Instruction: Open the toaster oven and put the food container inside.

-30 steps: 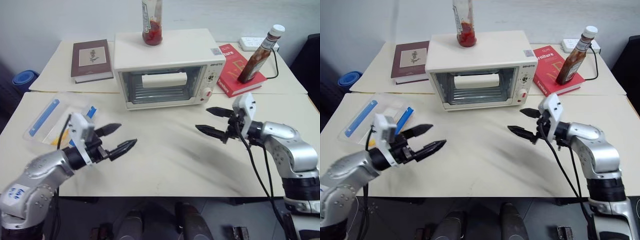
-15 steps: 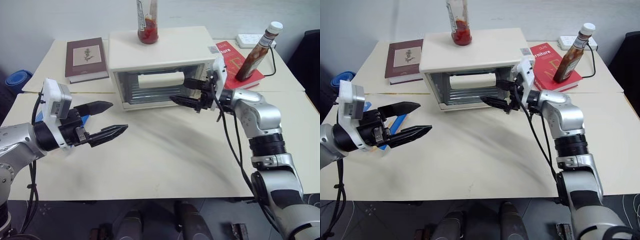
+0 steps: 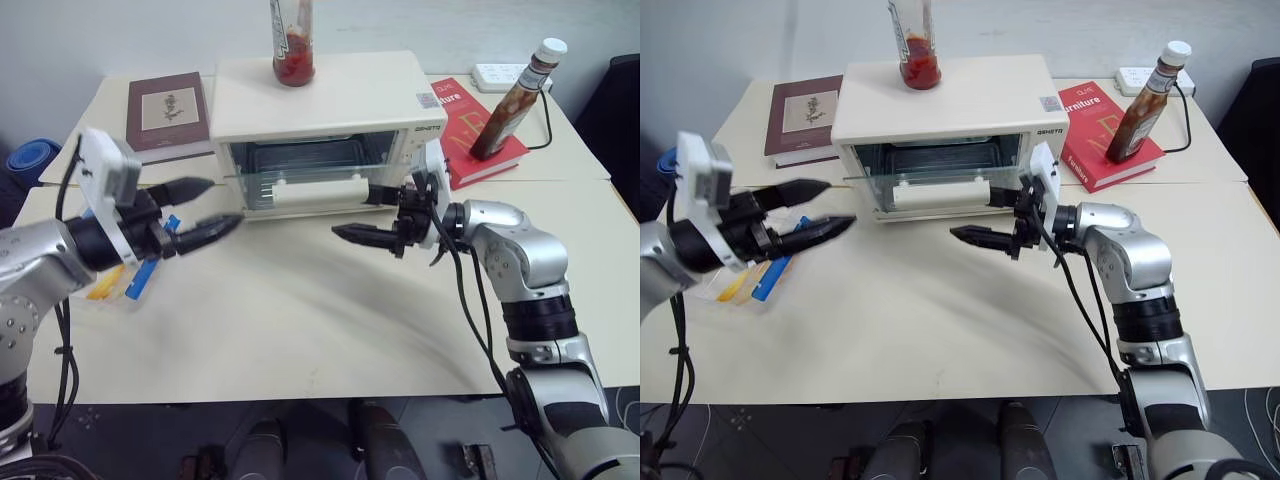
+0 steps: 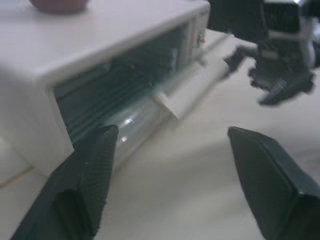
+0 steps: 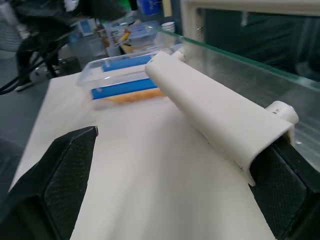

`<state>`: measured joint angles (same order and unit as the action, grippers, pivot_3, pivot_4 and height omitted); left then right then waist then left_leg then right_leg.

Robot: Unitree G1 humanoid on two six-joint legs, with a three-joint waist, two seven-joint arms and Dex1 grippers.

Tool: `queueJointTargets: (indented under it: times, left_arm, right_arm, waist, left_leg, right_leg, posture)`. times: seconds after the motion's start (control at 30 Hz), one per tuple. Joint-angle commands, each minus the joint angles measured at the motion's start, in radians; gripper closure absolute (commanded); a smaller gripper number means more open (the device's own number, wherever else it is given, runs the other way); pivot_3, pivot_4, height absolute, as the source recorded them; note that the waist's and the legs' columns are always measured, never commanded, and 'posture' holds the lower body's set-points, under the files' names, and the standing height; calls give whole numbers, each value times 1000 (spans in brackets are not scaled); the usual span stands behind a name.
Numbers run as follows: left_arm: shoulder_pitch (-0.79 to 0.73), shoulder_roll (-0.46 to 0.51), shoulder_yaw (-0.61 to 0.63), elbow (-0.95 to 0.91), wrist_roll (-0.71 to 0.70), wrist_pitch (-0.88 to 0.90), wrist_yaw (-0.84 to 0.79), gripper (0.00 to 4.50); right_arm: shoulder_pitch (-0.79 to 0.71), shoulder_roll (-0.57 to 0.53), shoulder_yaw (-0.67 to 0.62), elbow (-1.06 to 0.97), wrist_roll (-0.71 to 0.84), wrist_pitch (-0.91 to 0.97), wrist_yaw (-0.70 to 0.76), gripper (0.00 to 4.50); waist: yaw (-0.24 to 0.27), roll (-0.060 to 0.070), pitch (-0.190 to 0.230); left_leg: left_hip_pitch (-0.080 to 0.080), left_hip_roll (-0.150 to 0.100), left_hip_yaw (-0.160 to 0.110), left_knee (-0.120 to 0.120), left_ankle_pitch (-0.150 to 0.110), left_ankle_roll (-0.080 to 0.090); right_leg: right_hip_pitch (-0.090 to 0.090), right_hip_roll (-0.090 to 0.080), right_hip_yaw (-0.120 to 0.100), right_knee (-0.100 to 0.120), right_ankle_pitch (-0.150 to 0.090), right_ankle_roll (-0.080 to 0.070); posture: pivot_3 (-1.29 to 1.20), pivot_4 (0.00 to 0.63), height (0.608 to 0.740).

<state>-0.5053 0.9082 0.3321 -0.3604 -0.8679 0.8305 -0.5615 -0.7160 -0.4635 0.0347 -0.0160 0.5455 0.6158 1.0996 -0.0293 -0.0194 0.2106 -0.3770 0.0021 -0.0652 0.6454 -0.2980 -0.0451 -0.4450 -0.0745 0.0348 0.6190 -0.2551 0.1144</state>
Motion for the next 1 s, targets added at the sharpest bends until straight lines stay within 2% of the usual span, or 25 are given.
queueJointTargets:
  times: [0.03,0.3,0.5,0.63,0.87,1.0]
  left_arm:
    - [-108,-11,-95,117,134,-77,-10,2154]
    - [-235,-46,-282,281,327,-209,-157,4482]
    - [-253,-48,-351,318,401,-258,-274,4482]
    - [-239,-48,-363,310,429,-273,-330,4482]
    - [-201,-55,-400,289,492,-319,-387,4482]
    - [-165,-64,-423,274,529,-344,-405,4482]
  right_arm:
    - [19,4,-7,-118,61,-10,25,0]
    - [62,23,-1,-135,46,-22,-16,0]
    - [99,24,-9,-173,50,-20,-51,0]
    - [144,-7,-20,-205,-2,-26,-117,0]
    - [370,-173,-160,-386,75,60,-141,0]
    - [485,-249,-260,-509,183,128,-140,0]
  waist:
    - [0,0,0]
    - [-1,0,0]
    - [0,0,0]
    - [1,0,0]
    - [5,-1,0]
    - [0,-1,0]
  left_leg:
    - [0,0,0,0,0,0]
    - [0,-1,2,1,0,0]
    - [0,-1,2,2,0,0]
    - [1,-1,2,3,0,0]
    - [1,-1,2,4,0,0]
    - [2,-1,2,5,0,0]
  right_leg:
    - [0,0,0,0,0,0]
    - [0,0,1,0,0,1]
    - [0,0,1,1,0,1]
    - [0,0,2,2,0,1]
    - [1,-1,2,1,0,1]
    - [1,0,3,2,0,1]
  posture:
    - [0,150,740]
    - [0,150,740]
    - [0,150,740]
    - [0,150,740]
    - [0,150,740]
    - [0,150,740]
